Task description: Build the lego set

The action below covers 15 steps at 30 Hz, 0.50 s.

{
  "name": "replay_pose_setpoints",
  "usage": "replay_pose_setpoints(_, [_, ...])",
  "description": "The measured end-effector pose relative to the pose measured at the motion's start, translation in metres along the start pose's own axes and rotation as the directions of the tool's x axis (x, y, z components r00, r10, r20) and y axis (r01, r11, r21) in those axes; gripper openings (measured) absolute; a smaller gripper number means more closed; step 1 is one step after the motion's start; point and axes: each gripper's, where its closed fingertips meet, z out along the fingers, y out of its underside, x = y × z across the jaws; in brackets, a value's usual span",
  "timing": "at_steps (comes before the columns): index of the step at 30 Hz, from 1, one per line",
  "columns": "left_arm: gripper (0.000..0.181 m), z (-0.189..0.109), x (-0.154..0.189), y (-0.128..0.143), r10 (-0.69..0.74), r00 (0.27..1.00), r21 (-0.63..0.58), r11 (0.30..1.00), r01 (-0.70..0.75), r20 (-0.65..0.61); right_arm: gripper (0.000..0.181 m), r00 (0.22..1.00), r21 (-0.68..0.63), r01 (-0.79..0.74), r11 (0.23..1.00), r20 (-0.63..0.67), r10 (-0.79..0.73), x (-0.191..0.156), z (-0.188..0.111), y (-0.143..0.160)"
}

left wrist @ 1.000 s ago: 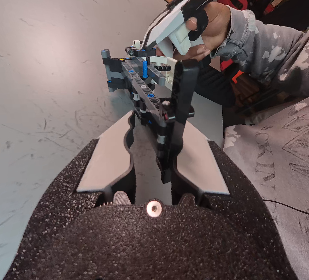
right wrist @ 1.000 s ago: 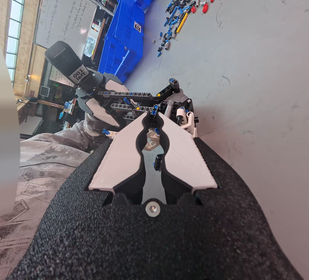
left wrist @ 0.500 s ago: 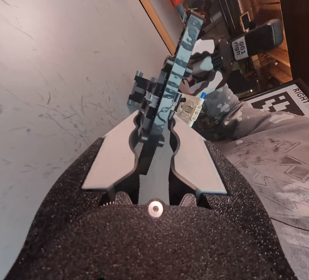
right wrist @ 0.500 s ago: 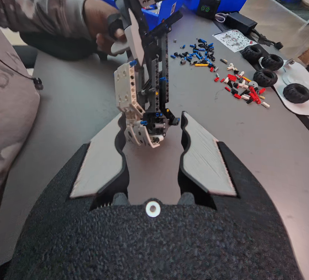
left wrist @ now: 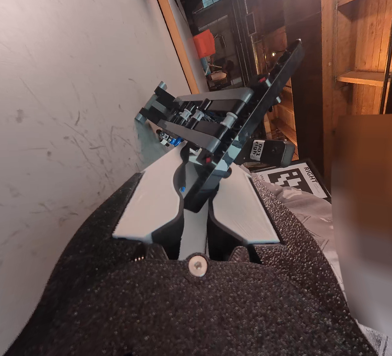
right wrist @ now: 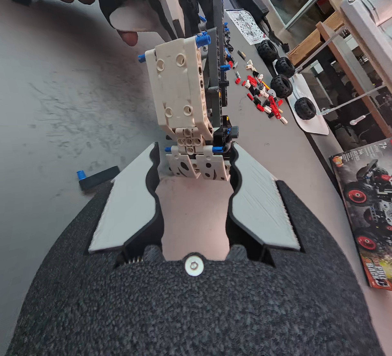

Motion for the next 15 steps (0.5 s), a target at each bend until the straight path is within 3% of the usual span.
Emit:
replay_pose_setpoints(4, [0.009, -0.002, -0.001, -0.005, -0.032, 0.999, 0.041, 0.999, 0.032, -0.017, 0.066, 0.995, -0.069, 0.088, 0.994, -0.039, -0.090, 0.007, 0.016, 0.011])
replay_pose_setpoints(9, [0.012, -0.007, -0.001, -0.011, -0.004, 1.000, 0.061, 0.998, 0.004, -0.009, 0.065, 0.989, -0.066, 0.135, 0.989, -0.057, -0.139, 0.010, 0.022, 0.011])
replay_pose_setpoints(11, [0.037, -0.010, 0.001, -0.013, 0.069, 0.997, 0.045, 0.997, -0.069, 0.018, 0.065, 0.996, -0.078, 0.089, 0.993, 0.009, -0.089, 0.014, 0.020, 0.011])
replay_pose_setpoints(15, [0.064, -0.019, -0.004, -0.019, 0.257, 0.953, -0.007, 0.966, -0.259, 0.162, 0.064, 0.957, -0.133, -0.041, 0.990, 0.279, 0.077, 0.022, 0.006, 0.005])
